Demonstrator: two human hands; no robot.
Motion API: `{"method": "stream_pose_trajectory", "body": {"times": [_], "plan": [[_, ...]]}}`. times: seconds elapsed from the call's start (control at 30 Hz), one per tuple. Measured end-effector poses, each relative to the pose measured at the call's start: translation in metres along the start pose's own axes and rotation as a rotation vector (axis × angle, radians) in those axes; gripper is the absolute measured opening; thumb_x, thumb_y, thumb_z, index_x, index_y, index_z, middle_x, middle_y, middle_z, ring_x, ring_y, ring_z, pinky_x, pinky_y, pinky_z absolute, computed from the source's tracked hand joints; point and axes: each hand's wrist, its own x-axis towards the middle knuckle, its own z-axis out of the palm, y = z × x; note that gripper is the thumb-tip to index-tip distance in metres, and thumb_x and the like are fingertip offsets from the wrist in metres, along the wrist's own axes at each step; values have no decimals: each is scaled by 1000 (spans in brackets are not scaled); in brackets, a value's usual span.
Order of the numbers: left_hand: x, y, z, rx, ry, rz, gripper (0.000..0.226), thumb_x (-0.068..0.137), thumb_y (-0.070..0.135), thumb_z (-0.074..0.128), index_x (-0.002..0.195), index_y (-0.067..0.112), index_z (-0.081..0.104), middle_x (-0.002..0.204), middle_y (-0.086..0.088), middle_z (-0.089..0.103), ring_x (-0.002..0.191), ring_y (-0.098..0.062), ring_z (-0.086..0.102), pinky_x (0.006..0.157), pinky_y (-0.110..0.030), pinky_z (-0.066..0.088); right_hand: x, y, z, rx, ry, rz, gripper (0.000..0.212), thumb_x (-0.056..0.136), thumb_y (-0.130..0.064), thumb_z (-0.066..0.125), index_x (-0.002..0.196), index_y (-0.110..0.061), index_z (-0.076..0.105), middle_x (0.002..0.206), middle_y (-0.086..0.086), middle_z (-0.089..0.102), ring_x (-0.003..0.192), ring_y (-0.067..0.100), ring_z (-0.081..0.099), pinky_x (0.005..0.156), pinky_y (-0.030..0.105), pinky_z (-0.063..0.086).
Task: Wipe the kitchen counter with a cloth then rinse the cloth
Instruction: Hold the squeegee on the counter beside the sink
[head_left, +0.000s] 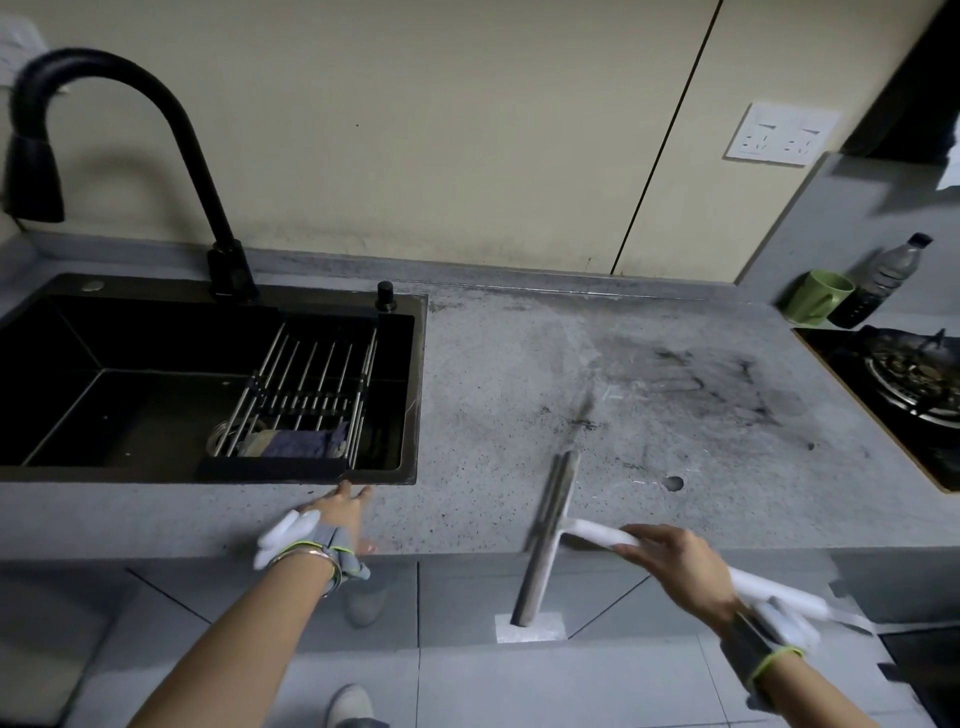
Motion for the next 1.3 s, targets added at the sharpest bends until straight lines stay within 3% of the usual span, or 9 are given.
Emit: {"method": "stream_pose_trajectory", "body": {"times": [0.17,0.37,0.6,0.73,0.87,1.07,1.2,1.3], "plan": [[-7,-3,9,-69,34,16,90,88,46,58,152,25,-2,160,-8,-3,147,-25,12,114,-41,30,-12,21,-4,-1,-19,43,16,83,-50,63,95,-41,68,88,-10,71,89,14,65,76,27,44],[-10,-6,13,-83,54,29,81,94,48,47,152,26,-5,160,-6,-9,148,-22,4,117,-41,22,-8,1,7,-25,-48,-9,22,85,-49,61,104,-41,67,91,-12,69,90,14,63,74,25,39],[-10,-12,19,-112,82,48,78,94,50,43,151,28,-5,160,-3,-10,148,-20,2,118,-42,15,12,-46,32,-19,-97,-110,27,86,-50,58,110,-40,65,103,-10,69,92,10,61,88,29,41],[-7,-12,19,-148,120,42,75,93,50,45,152,29,4,160,-2,0,147,-19,10,117,-39,15,26,-73,46,-7,-102,-139,31,85,-52,58,114,-40,64,108,-9,69,94,11,60,90,28,38],[-4,-10,13,-329,321,5,58,93,44,48,146,26,31,150,3,35,134,-19,38,108,-30,32,36,-99,61,-5,-112,-168,35,86,-54,56,117,-40,62,111,-11,67,98,11,59,87,26,30],[3,-17,18,-599,544,44,36,90,22,59,126,20,58,131,3,55,114,-23,55,95,-34,44,33,-101,54,30,-92,-177,30,85,-53,58,114,-46,61,92,-12,62,87,10,58,88,26,36],[16,-27,23,-645,616,16,44,87,19,63,130,14,56,138,-3,52,124,-26,49,103,-38,37,14,-67,33,10,-54,-100,28,82,-54,60,110,-48,62,80,-15,56,76,5,54,75,27,38],[25,-31,21,-585,582,-29,55,92,30,57,142,14,41,150,-2,38,138,-22,36,114,-38,20,-2,-38,13,15,-14,3,23,80,-51,65,103,-47,65,82,-12,63,80,8,61,70,24,38]]}}
